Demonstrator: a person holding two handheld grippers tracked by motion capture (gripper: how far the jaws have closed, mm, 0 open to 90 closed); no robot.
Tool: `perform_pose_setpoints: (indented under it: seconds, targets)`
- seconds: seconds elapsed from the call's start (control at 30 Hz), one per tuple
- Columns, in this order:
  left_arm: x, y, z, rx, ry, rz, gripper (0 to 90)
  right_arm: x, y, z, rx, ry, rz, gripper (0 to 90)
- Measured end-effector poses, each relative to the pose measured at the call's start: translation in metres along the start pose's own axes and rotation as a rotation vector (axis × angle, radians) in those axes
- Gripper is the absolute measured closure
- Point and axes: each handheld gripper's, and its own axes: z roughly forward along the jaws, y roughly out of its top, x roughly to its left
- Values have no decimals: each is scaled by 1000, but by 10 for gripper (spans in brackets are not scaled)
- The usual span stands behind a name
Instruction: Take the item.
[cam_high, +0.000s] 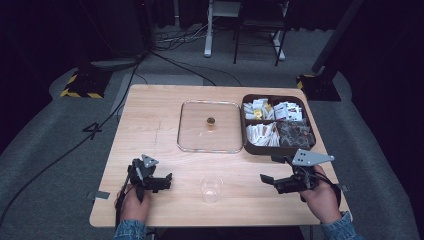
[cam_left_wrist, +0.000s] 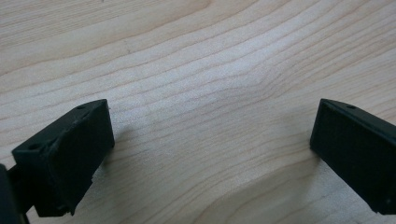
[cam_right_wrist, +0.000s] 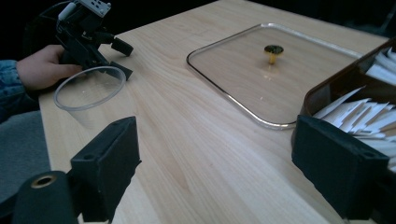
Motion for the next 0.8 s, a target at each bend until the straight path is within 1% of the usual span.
perform_pose_setpoints:
  seconds: [0.03,0.07,0.1,0.17,0.2,0.23,0.27,0.3,0.33,0.37,0.4,0.5,0.57,0.6,0.67,0.73,0.8]
  targets:
    - [0,0,0,0,0,0,0,-2,2,0,0,2,4,156]
    - [0,0,0,0,0,0,0,-4,4,-1,2,-2,-2,157]
    - [0,0,0,0,0,0,0,-6,5,-2,7,-7,-15,156]
    - [0,0,0,0,0,0,0,-11,10,-4,27,-20,-57,156]
    - [0,0,0,0,0,0,0,-15,13,-6,62,-36,-92,157]
    - [0,0,0,0,0,0,0,-17,15,-7,87,-51,-107,157]
    - [0,0,0,0,0,0,0,-20,17,-8,107,-73,-115,157]
    - [0,0,0,0,0,0,0,-20,17,-8,107,-73,-115,157]
    - [0,0,0,0,0,0,0,-27,21,-10,111,-104,-104,157]
    - [0,0,0,0,0,0,0,-30,23,-11,109,-110,-99,157]
    - [0,0,0,0,0,0,0,-33,24,-12,106,-121,-83,157]
    - [0,0,0,0,0,0,0,-46,28,-15,92,-183,-39,157]
    - [0,0,0,0,0,0,0,-56,29,-18,80,-235,7,157]
    - [0,0,0,0,0,-1,0,-62,29,-19,76,-267,45,158]
    - [0,0,0,1,1,-2,1,-71,28,-21,97,-308,65,157]
    - [-1,0,0,1,3,-5,1,-80,27,-22,104,-334,85,158]
    - [-1,0,0,1,4,-5,1,-86,26,-23,111,-348,91,158]
